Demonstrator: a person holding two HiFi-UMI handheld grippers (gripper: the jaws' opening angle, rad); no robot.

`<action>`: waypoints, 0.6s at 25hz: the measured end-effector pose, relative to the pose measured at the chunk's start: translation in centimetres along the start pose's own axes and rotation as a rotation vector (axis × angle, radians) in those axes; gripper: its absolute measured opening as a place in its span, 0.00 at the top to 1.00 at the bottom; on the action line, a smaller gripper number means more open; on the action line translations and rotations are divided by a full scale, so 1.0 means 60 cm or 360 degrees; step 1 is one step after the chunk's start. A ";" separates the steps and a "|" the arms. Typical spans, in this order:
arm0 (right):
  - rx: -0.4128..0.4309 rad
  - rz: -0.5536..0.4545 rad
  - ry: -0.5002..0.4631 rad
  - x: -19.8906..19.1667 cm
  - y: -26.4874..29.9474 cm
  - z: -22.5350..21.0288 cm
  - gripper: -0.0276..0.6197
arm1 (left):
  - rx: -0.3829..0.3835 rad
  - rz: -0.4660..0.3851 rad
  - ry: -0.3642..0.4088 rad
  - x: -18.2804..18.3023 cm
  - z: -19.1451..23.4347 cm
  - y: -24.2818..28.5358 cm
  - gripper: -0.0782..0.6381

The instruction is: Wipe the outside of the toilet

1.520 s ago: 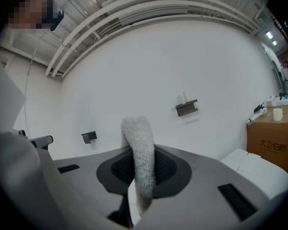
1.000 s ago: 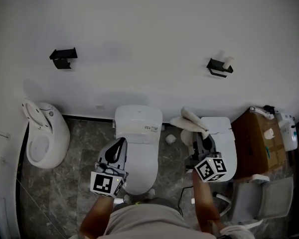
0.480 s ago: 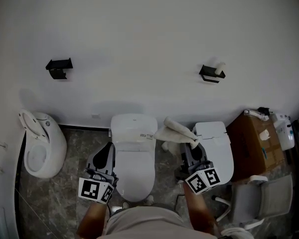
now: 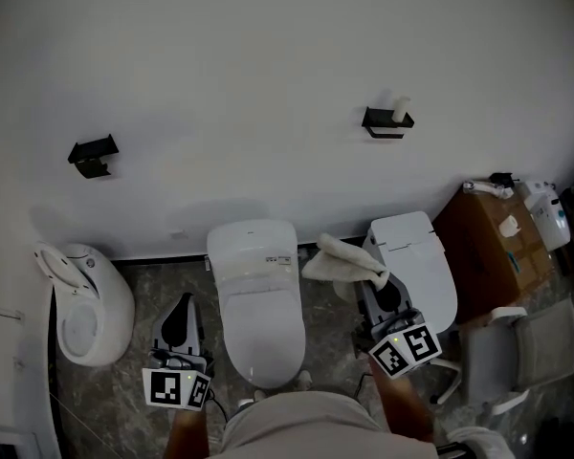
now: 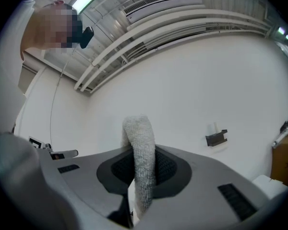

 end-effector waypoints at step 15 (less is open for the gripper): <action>-0.0043 -0.0040 -0.0021 0.004 0.000 -0.036 0.85 | -0.0008 0.0012 0.0095 -0.007 -0.021 0.017 0.87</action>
Point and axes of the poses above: the fingertips, and each gripper's own axes: y forward along the fingers, z to its left, x out of its top, the point moved 3 cm from there along -y, backward along the fingers, and after that the axes turned 1 degree about x, right-handed, at the moved point
